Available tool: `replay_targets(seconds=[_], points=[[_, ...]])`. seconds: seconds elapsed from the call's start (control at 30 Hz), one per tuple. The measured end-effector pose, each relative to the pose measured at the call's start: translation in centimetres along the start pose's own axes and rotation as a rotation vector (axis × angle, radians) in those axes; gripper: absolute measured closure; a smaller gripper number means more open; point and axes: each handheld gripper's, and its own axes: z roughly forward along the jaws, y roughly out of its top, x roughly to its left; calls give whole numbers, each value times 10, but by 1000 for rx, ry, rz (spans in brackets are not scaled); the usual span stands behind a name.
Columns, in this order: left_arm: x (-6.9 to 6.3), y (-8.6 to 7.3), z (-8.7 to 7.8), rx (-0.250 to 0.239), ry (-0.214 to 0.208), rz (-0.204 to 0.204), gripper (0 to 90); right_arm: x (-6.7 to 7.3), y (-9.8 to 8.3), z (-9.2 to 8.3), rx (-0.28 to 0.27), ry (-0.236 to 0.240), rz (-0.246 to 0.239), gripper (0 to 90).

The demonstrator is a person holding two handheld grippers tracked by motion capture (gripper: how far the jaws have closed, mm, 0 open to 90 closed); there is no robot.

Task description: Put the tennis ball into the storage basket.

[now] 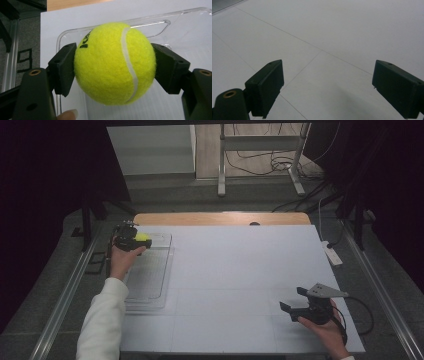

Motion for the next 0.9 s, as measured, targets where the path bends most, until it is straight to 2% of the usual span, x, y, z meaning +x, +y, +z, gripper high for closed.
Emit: replay_targets(seconds=[0.17,0.23,0.6,0.9], points=[[0,-1,3,15,-2,-8,268,0,0,0,0,0,1,109],[0,-1,4,21,3,5,268,0,0,0,1,0,0,109],[-2,-2,10,57,7,9,268,0,0,0,2,-1,1,109],[-4,-3,15,83,14,32,267,0,0,0,5,-3,1,109]])
